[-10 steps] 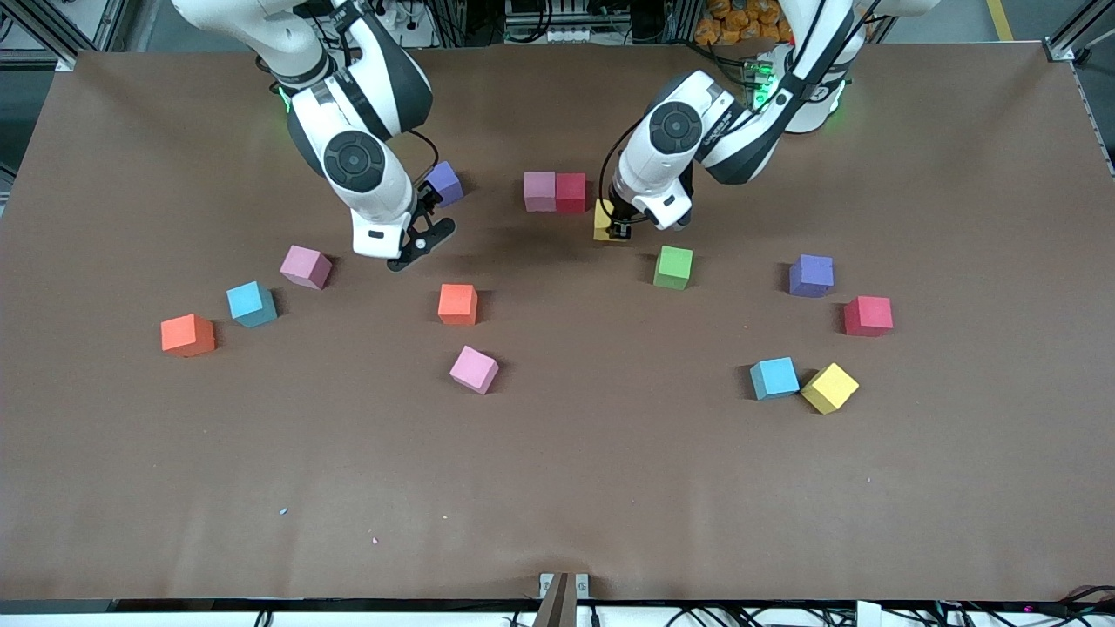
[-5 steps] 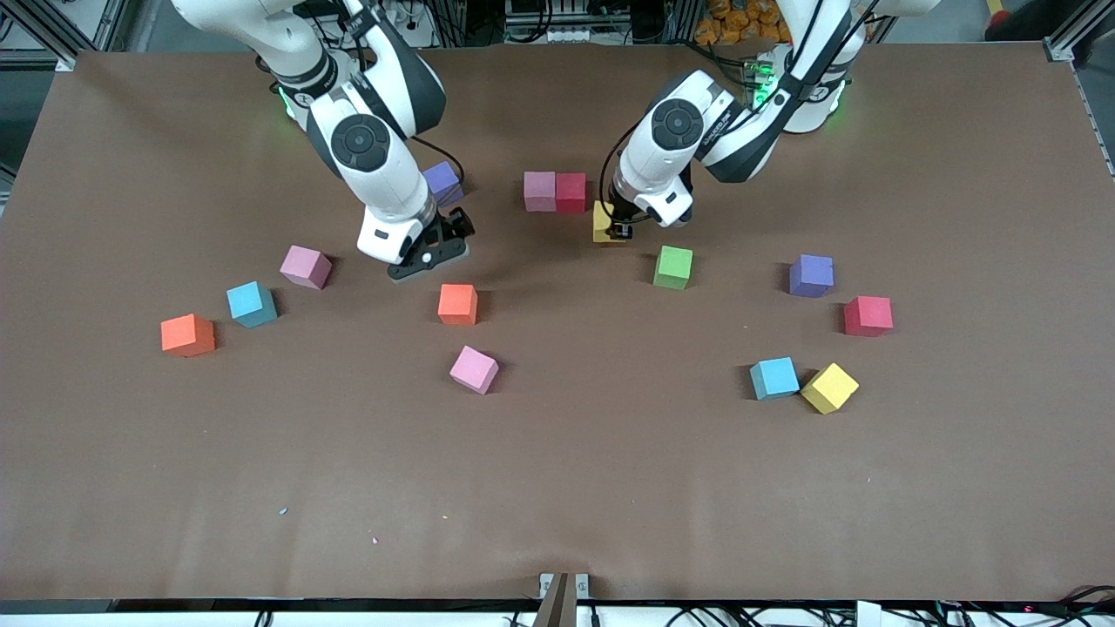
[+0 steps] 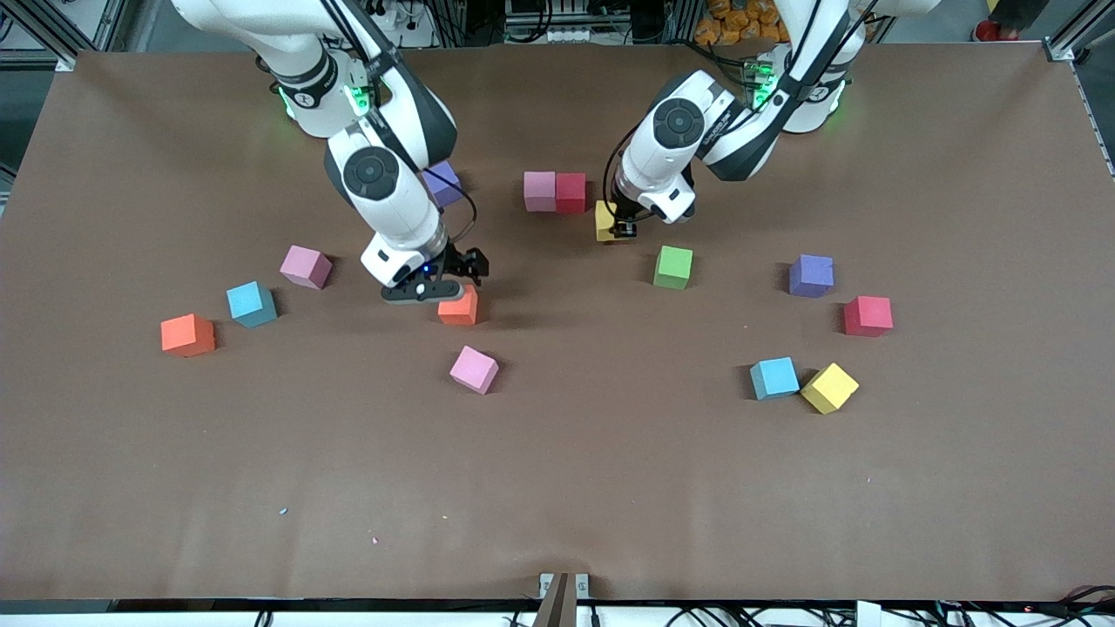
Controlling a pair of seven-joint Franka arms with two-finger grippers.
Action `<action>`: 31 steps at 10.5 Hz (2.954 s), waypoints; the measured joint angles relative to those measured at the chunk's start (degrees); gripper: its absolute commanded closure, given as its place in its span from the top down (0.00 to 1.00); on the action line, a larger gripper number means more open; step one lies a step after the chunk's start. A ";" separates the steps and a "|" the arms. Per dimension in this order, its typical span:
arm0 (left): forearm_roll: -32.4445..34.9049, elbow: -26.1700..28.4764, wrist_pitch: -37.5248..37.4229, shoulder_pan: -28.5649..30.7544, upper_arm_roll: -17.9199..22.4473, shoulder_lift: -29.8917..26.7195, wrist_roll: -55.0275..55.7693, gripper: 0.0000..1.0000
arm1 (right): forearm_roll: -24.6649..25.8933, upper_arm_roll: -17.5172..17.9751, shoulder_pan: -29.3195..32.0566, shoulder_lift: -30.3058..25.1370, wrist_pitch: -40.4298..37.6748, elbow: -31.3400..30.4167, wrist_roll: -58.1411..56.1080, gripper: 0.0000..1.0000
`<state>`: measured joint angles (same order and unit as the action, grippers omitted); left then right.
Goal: Arrange 11 blocks into digit 3
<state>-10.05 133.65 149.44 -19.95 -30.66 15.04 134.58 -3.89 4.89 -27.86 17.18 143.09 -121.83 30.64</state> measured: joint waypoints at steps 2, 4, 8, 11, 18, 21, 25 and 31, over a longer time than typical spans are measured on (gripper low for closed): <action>0.00 1.20 1.84 -1.10 -0.22 0.00 1.48 0.00 | 0.05 -1.76 0.02 2.59 1.19 0.59 0.00 0.99; 0.00 1.90 2.25 -1.33 -0.31 0.00 1.52 0.00 | 0.11 -2.19 -0.48 4.65 2.43 0.71 0.00 0.99; 0.00 2.17 2.30 -1.69 -0.37 0.00 1.52 0.00 | 0.11 -2.24 -2.37 6.22 3.11 0.88 0.39 0.98; 0.00 3.64 4.00 -3.20 -0.41 0.00 1.53 0.00 | 0.12 -2.29 -2.74 8.46 5.38 0.80 0.39 0.76; 0.00 4.59 4.86 -4.59 -0.43 0.27 1.53 0.00 | 0.09 -2.60 -3.13 9.03 5.03 1.66 0.47 0.00; 0.00 4.75 5.68 -5.19 -0.44 0.66 1.52 0.00 | 0.06 -2.34 -3.60 6.58 -6.28 5.82 4.86 0.00; 0.00 4.85 6.33 -5.86 -0.44 1.33 1.52 0.00 | 0.04 -1.42 -11.25 3.82 -9.47 6.77 16.08 0.00; 0.00 4.99 6.45 -6.17 -0.44 2.14 1.52 0.00 | 0.07 0.06 -17.39 3.93 -3.78 5.17 23.31 0.00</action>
<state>-10.05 138.65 155.89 -26.12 -31.10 17.18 136.10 -3.83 4.95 -45.26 21.12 139.31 -116.66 53.95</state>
